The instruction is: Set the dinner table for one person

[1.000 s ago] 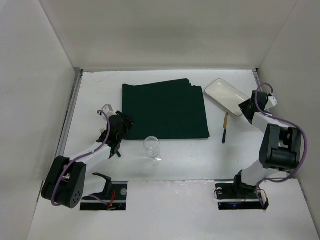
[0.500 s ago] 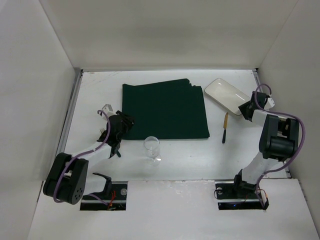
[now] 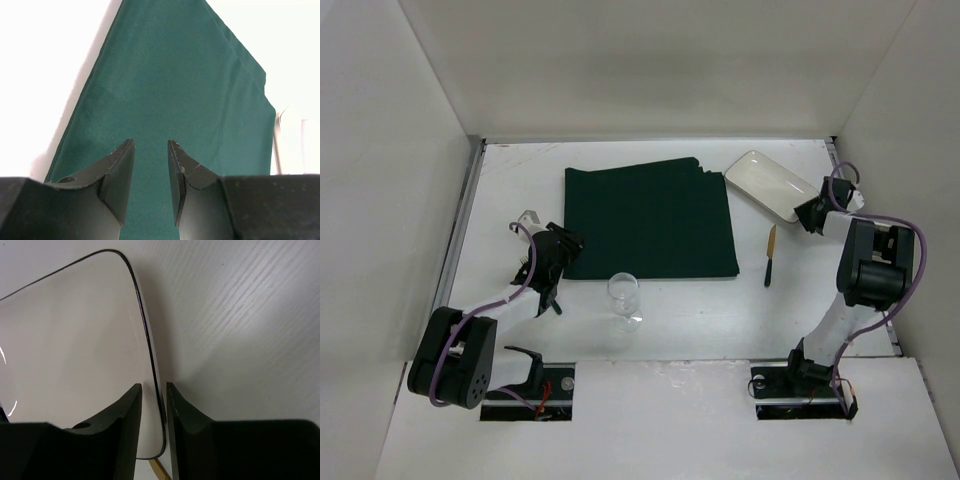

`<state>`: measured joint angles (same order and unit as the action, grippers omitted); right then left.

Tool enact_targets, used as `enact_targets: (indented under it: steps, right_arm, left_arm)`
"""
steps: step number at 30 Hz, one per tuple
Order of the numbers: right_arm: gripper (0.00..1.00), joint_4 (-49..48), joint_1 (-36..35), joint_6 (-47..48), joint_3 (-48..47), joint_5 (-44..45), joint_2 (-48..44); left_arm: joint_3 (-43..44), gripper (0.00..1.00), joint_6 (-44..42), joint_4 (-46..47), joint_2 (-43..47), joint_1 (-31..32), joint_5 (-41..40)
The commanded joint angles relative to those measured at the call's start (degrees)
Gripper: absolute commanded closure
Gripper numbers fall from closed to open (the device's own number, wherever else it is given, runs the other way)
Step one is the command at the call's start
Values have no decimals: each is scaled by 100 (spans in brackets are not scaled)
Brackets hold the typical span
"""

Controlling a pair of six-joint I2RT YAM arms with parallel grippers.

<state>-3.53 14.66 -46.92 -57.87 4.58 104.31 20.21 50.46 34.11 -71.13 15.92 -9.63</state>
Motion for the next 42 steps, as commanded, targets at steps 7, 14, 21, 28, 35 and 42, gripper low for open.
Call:
enact_targets:
  steps: [7, 14, 21, 28, 35, 42]
  right_arm:
    - [79, -447, -37, -379, -322, -353, 441]
    - [96, -1456, -37, -581, 240, -431, -401]
    - [97, -2195, -37, -941, 416, -1169, -1316]
    - [98, -2907, -116, -1311, 724, -1802, -1931]
    - [97, -2811, -976, -1109, 680, -2400, -2108]
    - [96, -2680, -2277, -811, 443, -2901, -1713]
  left_arm:
    - [-52, 69, 43, 342, 56, -50, 40]
    - [-43, 69, 17, 360, 29, -6, 14]
    - [-43, 69, 17, 421, -41, 3, 23]
    - [-52, 69, 8, 421, -41, -15, 5]
    - [-34, 69, 8, 439, -85, 3, 22]
    - [-113, 69, -1, 439, 117, -67, 22]
